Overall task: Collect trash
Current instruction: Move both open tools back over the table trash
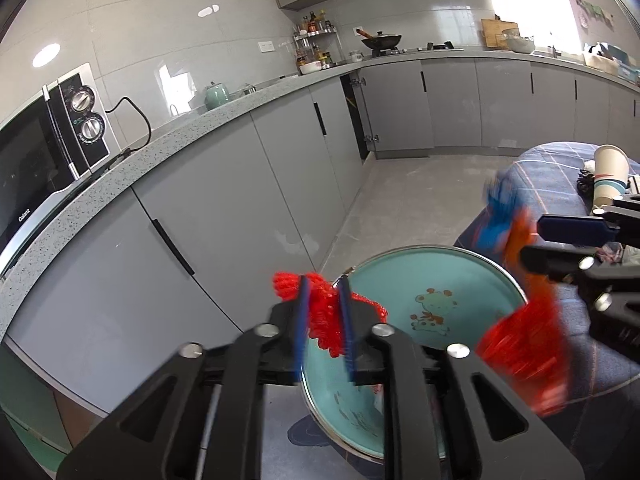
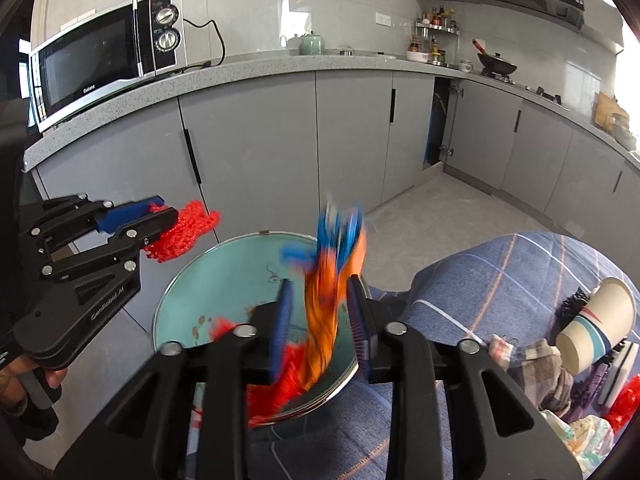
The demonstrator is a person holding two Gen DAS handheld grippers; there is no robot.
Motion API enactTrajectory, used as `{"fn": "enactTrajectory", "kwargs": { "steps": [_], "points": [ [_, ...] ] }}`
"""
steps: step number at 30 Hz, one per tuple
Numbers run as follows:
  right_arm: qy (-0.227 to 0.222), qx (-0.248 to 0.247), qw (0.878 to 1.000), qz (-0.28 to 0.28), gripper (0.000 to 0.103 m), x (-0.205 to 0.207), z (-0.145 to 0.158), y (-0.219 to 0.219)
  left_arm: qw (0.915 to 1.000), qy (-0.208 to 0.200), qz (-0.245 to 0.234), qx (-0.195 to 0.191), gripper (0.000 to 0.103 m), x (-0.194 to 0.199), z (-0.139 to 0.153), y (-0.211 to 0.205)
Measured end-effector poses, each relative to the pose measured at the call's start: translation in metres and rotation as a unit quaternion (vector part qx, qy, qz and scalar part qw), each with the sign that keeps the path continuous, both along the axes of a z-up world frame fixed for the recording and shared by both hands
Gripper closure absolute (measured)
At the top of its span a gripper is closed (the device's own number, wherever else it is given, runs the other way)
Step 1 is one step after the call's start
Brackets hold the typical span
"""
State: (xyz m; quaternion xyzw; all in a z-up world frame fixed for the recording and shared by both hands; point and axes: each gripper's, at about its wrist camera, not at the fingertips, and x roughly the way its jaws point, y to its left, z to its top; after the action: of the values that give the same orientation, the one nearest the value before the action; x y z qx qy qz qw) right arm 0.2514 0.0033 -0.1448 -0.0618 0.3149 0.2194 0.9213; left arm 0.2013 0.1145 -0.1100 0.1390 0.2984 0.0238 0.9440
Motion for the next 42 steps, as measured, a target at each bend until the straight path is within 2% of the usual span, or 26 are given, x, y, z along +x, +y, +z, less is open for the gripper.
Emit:
{"fn": "enactTrajectory", "kwargs": {
  "steps": [1, 2, 3, 5, 8, 14, 16, 18, 25, 34, 42],
  "points": [
    [0.002, 0.001, 1.000, -0.001, 0.071, 0.001, -0.002, -0.001, 1.0000, 0.000, -0.001, 0.000, 0.068, 0.000, 0.000, -0.001],
    [0.002, 0.002, 1.000, -0.004, 0.068, 0.001, -0.002, 0.000, 1.0000, -0.003, -0.001, 0.004, 0.055, -0.002, 0.000, -0.003],
    [0.003, 0.003, 1.000, -0.007, 0.065, 0.001, -0.002, -0.001, 1.0000, -0.006, -0.001, 0.007, 0.049, -0.002, 0.000, -0.003],
    [0.003, 0.004, 1.000, -0.012, 0.064, 0.001, -0.002, -0.005, 1.0000, -0.006, -0.001, 0.008, 0.048, -0.004, 0.000, -0.004],
    [0.003, 0.005, 1.000, -0.022, 0.063, -0.004, -0.001, -0.013, 0.9998, -0.012, 0.011, 0.013, 0.026, -0.005, 0.001, -0.004],
    [-0.007, 0.004, 0.999, -0.047, 0.057, -0.022, 0.005, -0.040, 0.9996, -0.017, 0.009, 0.019, 0.021, -0.011, 0.004, -0.016],
    [-0.012, 0.004, 0.998, -0.059, 0.052, -0.029, 0.008, -0.052, 0.9996, -0.018, 0.002, 0.021, 0.020, -0.014, 0.004, -0.024],
    [-0.018, 0.008, 0.997, -0.074, 0.049, -0.039, 0.010, -0.069, 0.9995, -0.017, -0.006, 0.024, 0.017, -0.017, 0.003, -0.035],
    [-0.029, 0.008, 0.990, -0.138, 0.047, -0.074, 0.011, -0.136, 0.9986, -0.025, -0.035, 0.031, 0.016, -0.024, 0.009, -0.077],
    [-0.024, 0.009, 0.966, -0.258, 0.044, -0.118, -0.003, -0.235, 0.9930, -0.020, -0.111, 0.037, 0.015, -0.036, -0.002, -0.167],
    [-0.007, -0.004, 0.943, -0.334, 0.042, -0.144, -0.019, -0.289, 0.9821, -0.012, -0.185, 0.029, 0.015, -0.043, -0.010, -0.244]
  ]
}}
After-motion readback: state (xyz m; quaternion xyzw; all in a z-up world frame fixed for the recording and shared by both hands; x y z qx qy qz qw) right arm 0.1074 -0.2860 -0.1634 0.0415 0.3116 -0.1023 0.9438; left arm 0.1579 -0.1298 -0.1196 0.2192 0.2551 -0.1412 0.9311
